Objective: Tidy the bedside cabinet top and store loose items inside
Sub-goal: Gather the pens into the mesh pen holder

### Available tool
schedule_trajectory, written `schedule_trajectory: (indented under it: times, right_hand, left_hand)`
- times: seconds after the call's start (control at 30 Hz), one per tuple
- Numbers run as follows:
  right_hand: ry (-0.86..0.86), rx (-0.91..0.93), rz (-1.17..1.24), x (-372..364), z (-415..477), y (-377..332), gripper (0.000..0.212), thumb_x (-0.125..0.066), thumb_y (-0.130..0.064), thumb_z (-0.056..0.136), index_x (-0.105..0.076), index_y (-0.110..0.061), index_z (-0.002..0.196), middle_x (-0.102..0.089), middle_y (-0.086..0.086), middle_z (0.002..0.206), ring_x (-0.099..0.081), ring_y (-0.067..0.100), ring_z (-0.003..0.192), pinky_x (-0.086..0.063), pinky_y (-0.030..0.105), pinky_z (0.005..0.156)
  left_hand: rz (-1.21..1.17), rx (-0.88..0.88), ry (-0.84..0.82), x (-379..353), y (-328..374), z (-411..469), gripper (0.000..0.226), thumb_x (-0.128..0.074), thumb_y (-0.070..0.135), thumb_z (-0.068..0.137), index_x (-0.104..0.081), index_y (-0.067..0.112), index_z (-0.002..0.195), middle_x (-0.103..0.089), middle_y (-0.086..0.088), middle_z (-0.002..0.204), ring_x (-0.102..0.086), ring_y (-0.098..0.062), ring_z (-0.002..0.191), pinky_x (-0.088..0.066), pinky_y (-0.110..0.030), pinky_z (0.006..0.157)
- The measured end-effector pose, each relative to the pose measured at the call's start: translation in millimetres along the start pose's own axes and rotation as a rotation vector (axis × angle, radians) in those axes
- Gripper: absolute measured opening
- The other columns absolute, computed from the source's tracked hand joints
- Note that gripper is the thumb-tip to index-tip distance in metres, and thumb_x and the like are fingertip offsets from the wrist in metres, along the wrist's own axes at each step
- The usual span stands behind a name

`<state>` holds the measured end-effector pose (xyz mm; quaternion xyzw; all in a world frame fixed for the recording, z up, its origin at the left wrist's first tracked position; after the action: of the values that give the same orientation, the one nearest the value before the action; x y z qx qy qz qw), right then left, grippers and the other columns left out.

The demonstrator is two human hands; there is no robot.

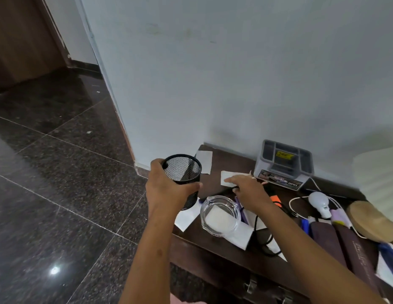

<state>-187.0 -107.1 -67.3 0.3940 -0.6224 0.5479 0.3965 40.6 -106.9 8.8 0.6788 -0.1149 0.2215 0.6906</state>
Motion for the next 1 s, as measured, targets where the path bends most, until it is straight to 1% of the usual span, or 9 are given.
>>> schedule_trajectory:
  times: [0.13, 0.3, 0.4, 0.47, 0.53, 0.67, 0.8, 0.9, 1.0]
  right_hand:
    - [0.073, 0.076, -0.256, -7, 9, -12, 0.024, -0.057, -0.023, 0.088, -0.065, -0.033, 0.109, -0.067, -0.007, 0.112, -0.053, 0.02, 0.108, -0.043, 0.035, 0.092]
    - [0.264, 0.089, -0.351, 3, 7, -14, 0.009, -0.046, -0.019, 0.095, -0.052, -0.02, 0.101, -0.063, 0.0, 0.098, -0.056, 0.023, 0.095, -0.041, 0.036, 0.078]
    - [0.376, 0.013, 0.05, 36, 0, -15, 0.01, -0.044, -0.013, 0.096, -0.048, -0.013, 0.105, -0.059, 0.004, 0.086, -0.057, 0.025, 0.082, -0.041, 0.034, 0.068]
    - [0.385, 0.008, 0.344, 61, -12, -24, 0.017, -0.041, -0.006, 0.096, -0.043, -0.014, 0.111, -0.057, 0.002, 0.09, -0.057, 0.017, 0.078, -0.044, 0.026, 0.062]
    - [0.402, 0.028, 0.623, 82, -34, -35, 0.034, -0.04, 0.002, 0.094, -0.036, -0.017, 0.122, -0.058, 0.001, 0.095, -0.064, 0.01, 0.08, -0.052, 0.023, 0.073]
    - [0.405, 0.064, 1.074, 106, -95, -53, 0.06, -0.049, 0.003, 0.091, -0.028, -0.044, 0.122, -0.06, 0.001, 0.098, -0.072, 0.015, 0.082, -0.058, 0.026, 0.073]
    - [0.471, 0.069, 1.297, 113, -155, -54, 0.032, -0.043, -0.014, 0.099, -0.039, -0.044, 0.109, -0.065, 0.003, 0.089, -0.072, 0.023, 0.084, -0.059, 0.033, 0.069]
    - [0.509, 0.025, 1.39, 112, -187, -47, 0.014, -0.04, -0.019, 0.1, -0.047, -0.03, 0.101, -0.065, 0.011, 0.089, -0.071, 0.024, 0.085, -0.058, 0.034, 0.069]
    - [0.535, -0.028, 1.462, 105, -208, -38, 0.014, -0.039, -0.02, 0.1, -0.052, -0.02, 0.094, -0.062, 0.009, 0.079, -0.067, 0.023, 0.079, -0.059, 0.039, 0.075]
  left_hand:
    - [0.108, -0.018, -0.051, 1, -5, 3, 0.09, -0.091, 0.029, 0.047, -0.039, 0.018, 0.119, -0.054, -0.002, 0.115, -0.047, -0.019, 0.097, -0.043, -0.032, 0.079]
    - [0.139, -0.048, -0.101, 1, -7, 3, 0.089, -0.09, 0.026, 0.048, -0.038, 0.022, 0.119, -0.051, 0.001, 0.116, -0.044, -0.016, 0.096, -0.04, -0.03, 0.077]
    - [0.104, -0.069, -0.143, 0, -4, 1, 0.088, -0.091, 0.026, 0.046, -0.04, 0.023, 0.118, -0.049, 0.007, 0.11, -0.044, -0.014, 0.097, -0.039, -0.024, 0.074]
    - [0.067, -0.081, -0.175, -1, 3, -4, 0.089, -0.091, 0.027, 0.046, -0.041, 0.022, 0.119, -0.049, 0.009, 0.108, -0.045, -0.013, 0.097, -0.037, -0.022, 0.071]
    - [0.046, -0.096, -0.231, -3, 10, -13, 0.091, -0.091, 0.029, 0.045, -0.04, 0.023, 0.121, -0.05, 0.01, 0.108, -0.048, -0.013, 0.098, -0.038, -0.024, 0.075]
    - [0.052, -0.145, -0.354, -9, 22, -48, 0.089, -0.089, 0.033, 0.041, -0.041, 0.03, 0.115, -0.055, 0.009, 0.106, -0.054, -0.014, 0.097, -0.041, -0.025, 0.077]
    - [0.1, -0.218, -0.499, -23, 37, -95, 0.089, -0.087, 0.035, 0.04, -0.042, 0.031, 0.116, -0.053, 0.012, 0.105, -0.053, -0.011, 0.096, -0.04, -0.022, 0.076]
    - [0.131, -0.265, -0.563, -37, 44, -131, 0.093, -0.088, 0.037, 0.039, -0.041, 0.029, 0.12, -0.055, 0.011, 0.109, -0.054, -0.012, 0.101, -0.046, -0.027, 0.084]
    - [0.156, -0.301, -0.574, -47, 49, -161, 0.098, -0.087, 0.04, 0.041, -0.037, 0.029, 0.124, -0.05, 0.013, 0.107, -0.049, -0.01, 0.098, -0.041, -0.024, 0.084]
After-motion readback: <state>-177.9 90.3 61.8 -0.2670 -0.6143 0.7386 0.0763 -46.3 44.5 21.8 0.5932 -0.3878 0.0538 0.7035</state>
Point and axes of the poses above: each hand's wrist, its own z-axis towards the middle knuckle, its own x-axis out of the back of the hand, y = z × x, the point moved 3 cm from there along z, towards the middle knuckle
